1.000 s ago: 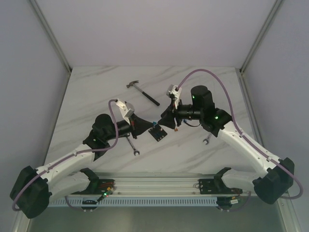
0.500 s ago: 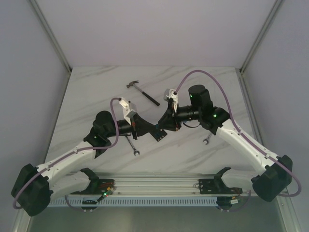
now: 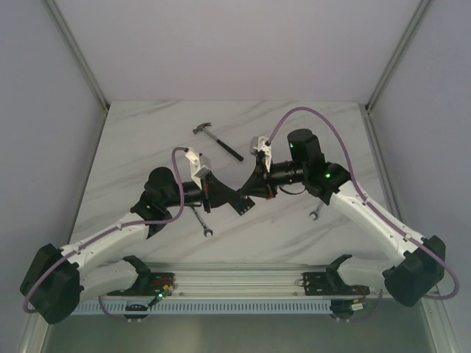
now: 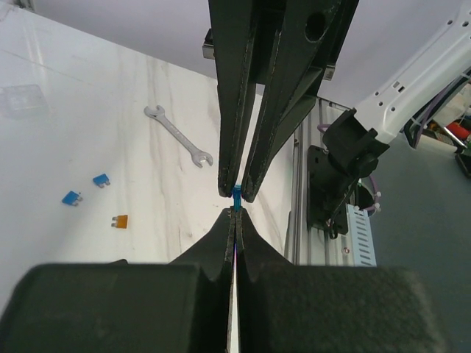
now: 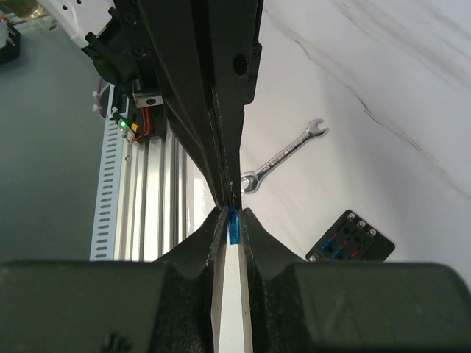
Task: Snap on the fuse box
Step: Pick up the fuse from the center of the board.
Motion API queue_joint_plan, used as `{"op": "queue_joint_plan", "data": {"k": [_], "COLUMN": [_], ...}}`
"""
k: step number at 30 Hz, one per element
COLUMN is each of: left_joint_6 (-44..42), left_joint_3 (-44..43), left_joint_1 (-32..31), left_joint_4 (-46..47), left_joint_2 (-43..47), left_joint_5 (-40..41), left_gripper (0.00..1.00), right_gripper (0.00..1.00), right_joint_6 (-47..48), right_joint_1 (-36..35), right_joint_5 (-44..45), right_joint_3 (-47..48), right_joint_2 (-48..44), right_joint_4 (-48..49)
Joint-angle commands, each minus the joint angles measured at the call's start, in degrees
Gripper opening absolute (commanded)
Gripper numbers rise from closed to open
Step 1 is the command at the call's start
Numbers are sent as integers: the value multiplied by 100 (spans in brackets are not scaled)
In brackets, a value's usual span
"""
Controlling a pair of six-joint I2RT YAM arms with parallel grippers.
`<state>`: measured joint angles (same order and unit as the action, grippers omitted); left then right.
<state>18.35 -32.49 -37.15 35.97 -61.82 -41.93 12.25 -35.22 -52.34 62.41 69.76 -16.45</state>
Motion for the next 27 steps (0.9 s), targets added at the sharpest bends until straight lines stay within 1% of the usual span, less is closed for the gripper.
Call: {"op": "queue_joint_plan", "data": {"k": [1, 4, 10, 14, 16, 17, 19, 20, 22, 23, 24, 25, 27], "left_joint_6": [71, 129, 190, 194, 192, 175, 117, 86, 49, 51, 48, 66, 121], "left_joint_3": [-118, -116, -74, -52, -32, -8, 42, 84, 205, 272, 356, 445, 586], "left_joint_1": [15, 12, 14, 14, 19, 16, 16, 20, 21, 23, 23, 35, 39], "left_joint_4": [490, 561, 655, 648, 615, 575, 427, 330, 187, 103, 37, -12, -161], "left_joint_2": [-27, -43, -38, -57, -66, -56, -19, 5, 96, 137, 187, 222, 275], "left_joint_5": [-174, -192, -157, -150, -116, -58, 128, 277, 660, 894, 1108, 1336, 1849], "left_gripper": [2, 2, 2, 2, 4, 7, 15, 22, 31, 40, 45, 48, 58], "right_gripper": [17, 20, 19, 9, 4, 1, 0, 0, 0, 0, 0, 0, 0], "right_joint_6": [144, 170, 192, 190, 190, 175, 122, 77, -42, -125, -206, -296, -479], "right_joint_1": [-4, -5, -7, -4, -3, -2, -5, -4, -9, -21, -41, -66, -147], "right_joint_5": [-207, -216, -216, -202, -147, -88, 107, 250, 555, 728, 959, 1195, 1759], "right_joint_3": [154, 139, 123, 104, 100, 92, 71, 57, 14, -10, -38, -67, -124], "right_joint_2": [24, 20, -7, -32, -56, -63, -67, -63, -57, -43, -26, -6, 56], "right_joint_4": [-161, -166, -175, -177, -175, -175, -166, -167, -166, -161, -155, -146, -140]}}
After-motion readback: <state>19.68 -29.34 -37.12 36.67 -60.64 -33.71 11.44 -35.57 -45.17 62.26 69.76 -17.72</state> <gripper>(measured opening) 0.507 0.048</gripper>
